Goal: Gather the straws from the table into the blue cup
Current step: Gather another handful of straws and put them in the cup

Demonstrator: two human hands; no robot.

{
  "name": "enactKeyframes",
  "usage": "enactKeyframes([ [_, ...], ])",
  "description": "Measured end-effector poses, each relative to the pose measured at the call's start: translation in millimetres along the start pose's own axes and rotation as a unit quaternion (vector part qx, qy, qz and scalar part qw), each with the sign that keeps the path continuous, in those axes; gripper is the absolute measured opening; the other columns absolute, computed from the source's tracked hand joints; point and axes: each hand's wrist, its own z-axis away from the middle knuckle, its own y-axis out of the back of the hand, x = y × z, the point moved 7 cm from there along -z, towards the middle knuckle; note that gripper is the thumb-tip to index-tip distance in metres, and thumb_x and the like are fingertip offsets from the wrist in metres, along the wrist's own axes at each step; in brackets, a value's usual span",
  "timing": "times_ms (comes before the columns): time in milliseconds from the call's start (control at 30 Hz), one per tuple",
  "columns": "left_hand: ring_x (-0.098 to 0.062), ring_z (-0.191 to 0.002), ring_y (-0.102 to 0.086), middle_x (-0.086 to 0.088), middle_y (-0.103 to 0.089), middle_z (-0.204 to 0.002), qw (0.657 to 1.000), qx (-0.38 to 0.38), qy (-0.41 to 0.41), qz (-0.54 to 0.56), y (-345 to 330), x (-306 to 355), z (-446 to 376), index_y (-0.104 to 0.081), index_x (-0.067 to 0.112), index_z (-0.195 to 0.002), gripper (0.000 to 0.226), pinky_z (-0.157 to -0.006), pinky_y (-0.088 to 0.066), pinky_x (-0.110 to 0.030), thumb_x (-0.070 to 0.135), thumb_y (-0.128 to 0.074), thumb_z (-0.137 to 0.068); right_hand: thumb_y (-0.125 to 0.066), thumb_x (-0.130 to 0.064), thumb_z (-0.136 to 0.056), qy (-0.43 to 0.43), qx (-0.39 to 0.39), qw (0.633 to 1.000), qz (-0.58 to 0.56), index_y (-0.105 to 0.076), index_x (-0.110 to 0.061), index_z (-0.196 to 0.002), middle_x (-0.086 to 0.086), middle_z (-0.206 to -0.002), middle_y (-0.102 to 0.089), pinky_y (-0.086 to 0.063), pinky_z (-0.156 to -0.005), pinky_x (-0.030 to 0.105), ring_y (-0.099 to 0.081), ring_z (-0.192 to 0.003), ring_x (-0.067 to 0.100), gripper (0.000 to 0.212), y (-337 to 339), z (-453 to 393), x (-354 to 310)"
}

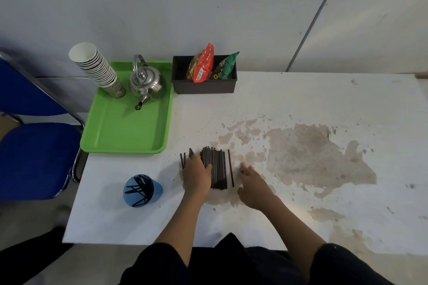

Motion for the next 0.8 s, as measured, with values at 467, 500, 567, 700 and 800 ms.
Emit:
enactKeyframes([
  [467,-0.027,-0.101,-0.063,-0.013,-0.065,-0.108,0.998,-0.037,-0.028,-0.048,3,-3,-2,-0.06,0.001,-0.113,0.027,-0.089,-0.053,-0.04,0.023,-0.05,-0.102,-0.046,-0.009,-0.094,-0.011,0.003,1.0,-0.013,-0.025,-0.008,-0.15,0.001,-0.163,-0.003,-0.021,-0.118,0.038,-0.003,-0.15,0.025,0.06,2,1,-1],
  [500,-0.027,-0.099,-0.064,-0.013,-0.066,-0.106,0.998,-0.045,-0.031,-0.044,2,-4,-3,-0.06,0.0,-0.113,0.026,-0.087,-0.054,-0.039,0.022,-0.049,-0.102,-0.047,-0.009,-0.094,-0.013,0.003,1.0,-0.015,-0.027,-0.008,-0.149,0.0,-0.163,-0.004,-0.021,-0.118,0.038,-0.004,-0.15,0.025,0.059,3,2,-1],
  [567,-0.025,-0.092,-0.062,-0.011,-0.063,-0.099,0.997,-0.059,-0.031,-0.028,1,-7,-3,-0.058,-0.001,-0.113,0.027,-0.08,-0.052,-0.035,0.021,-0.046,-0.103,-0.047,-0.011,-0.094,-0.02,0.004,0.999,-0.027,-0.031,-0.006,-0.147,0.0,-0.163,-0.007,-0.022,-0.118,0.037,-0.009,-0.15,0.024,0.056,5,3,-2],
  [700,-0.029,-0.093,-0.063,-0.014,-0.062,-0.098,0.996,-0.082,-0.012,0.015,2,-17,-5,-0.05,-0.001,-0.118,0.027,-0.073,-0.047,-0.034,0.021,-0.042,-0.105,-0.04,-0.012,-0.096,-0.034,0.033,0.998,-0.047,-0.03,-0.008,-0.149,0.0,-0.162,-0.015,-0.022,-0.12,0.035,-0.016,-0.148,0.02,0.054,14,6,-3],
  [800,-0.025,-0.089,-0.056,-0.016,-0.057,-0.103,0.991,-0.11,0.016,0.074,5,-24,-9,-0.046,-0.001,-0.118,0.028,-0.075,-0.045,-0.037,0.023,-0.037,-0.106,-0.038,-0.012,-0.097,-0.014,0.063,0.998,-0.016,-0.036,-0.007,-0.145,0.005,-0.16,-0.021,-0.02,-0.121,0.04,-0.016,-0.149,0.022,0.048,18,8,-9],
])
